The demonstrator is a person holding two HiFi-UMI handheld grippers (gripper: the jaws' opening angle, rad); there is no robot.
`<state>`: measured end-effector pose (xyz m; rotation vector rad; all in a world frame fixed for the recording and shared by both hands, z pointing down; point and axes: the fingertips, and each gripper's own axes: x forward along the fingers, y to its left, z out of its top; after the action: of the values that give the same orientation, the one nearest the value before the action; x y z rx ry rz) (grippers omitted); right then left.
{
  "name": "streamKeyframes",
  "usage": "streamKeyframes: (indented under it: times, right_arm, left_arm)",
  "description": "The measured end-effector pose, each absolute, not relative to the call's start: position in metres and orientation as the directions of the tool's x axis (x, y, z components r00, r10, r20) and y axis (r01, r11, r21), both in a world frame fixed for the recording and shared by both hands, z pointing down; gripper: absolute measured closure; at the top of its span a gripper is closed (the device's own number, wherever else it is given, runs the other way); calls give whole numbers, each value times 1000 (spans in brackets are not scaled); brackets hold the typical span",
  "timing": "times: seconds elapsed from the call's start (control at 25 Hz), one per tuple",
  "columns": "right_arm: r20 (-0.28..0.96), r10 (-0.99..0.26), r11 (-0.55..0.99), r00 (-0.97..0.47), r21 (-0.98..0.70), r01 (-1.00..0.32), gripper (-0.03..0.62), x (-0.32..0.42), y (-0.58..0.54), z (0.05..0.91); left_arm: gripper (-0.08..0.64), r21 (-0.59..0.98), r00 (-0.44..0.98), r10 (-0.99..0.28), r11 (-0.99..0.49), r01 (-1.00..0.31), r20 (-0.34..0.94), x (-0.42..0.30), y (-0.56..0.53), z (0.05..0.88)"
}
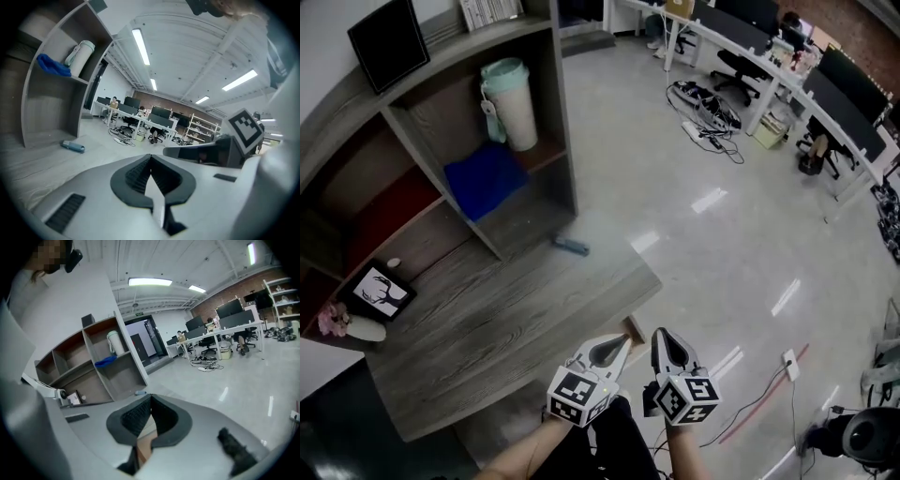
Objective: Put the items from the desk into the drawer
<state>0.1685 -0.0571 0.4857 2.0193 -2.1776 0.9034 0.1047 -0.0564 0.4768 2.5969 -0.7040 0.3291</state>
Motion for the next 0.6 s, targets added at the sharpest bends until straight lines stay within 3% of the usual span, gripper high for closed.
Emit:
streamKeyframes:
  times: [0.6]
  right_arm:
    - [278, -954, 23, -114, -311, -950, 580, 177, -78, 396]
  left_arm:
    - [549, 249, 829, -514, -792, -557, 218, 99, -88, 395]
